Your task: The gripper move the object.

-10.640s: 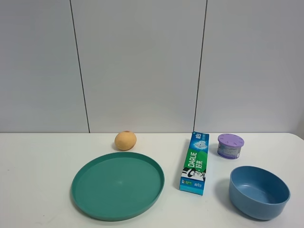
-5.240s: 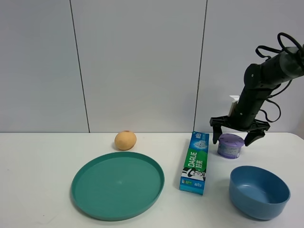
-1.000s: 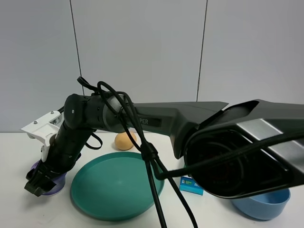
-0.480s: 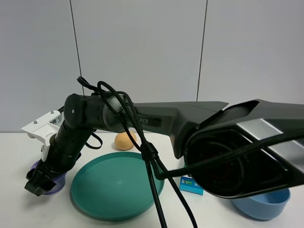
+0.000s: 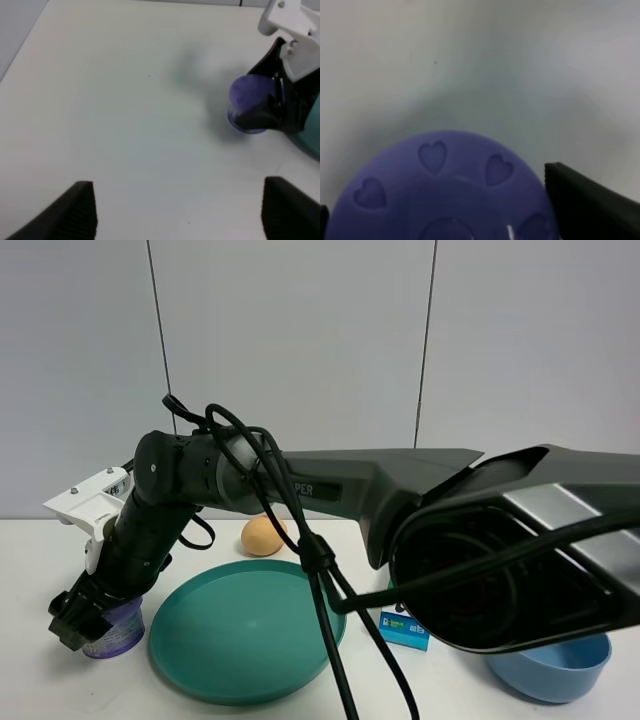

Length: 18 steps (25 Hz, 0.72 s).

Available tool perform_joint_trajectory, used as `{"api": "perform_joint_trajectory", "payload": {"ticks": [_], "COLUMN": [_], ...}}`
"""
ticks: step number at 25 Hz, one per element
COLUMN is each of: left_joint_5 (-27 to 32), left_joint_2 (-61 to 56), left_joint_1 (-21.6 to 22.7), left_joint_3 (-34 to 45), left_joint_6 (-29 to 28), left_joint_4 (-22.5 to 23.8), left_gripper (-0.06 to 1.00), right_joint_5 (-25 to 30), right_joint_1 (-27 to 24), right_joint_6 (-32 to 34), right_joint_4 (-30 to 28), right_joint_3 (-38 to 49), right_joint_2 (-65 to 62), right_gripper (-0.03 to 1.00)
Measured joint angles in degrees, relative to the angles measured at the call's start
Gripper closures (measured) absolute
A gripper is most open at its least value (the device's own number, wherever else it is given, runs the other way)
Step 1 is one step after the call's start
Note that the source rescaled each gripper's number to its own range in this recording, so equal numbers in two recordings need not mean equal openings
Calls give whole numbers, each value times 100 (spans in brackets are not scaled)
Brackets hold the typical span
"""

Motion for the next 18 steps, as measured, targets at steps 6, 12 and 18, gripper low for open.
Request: {"api": "perform_joint_trajectory", "payload": {"ticks": [6,12,18], "left_joint_5": [0,0,0], "left_joint_2": [0,0,0], "left_joint_1": [0,0,0], "left_joint_3": [0,0,0], "left_joint_6": [0,0,0], "left_joint_4": [0,0,6], "left_gripper": [-6,-6,-6], "right_joint_5": [457,1157,2327], "right_joint_1": [0,0,-139], "right_joint_6": [267,668,865], "right_joint_4": [-552,-1986,-2926], "right_joint_3": [0,-3,-7], "right_joint_2": [-1153,-2752,-4055], "right_gripper": [25,24,24]}}
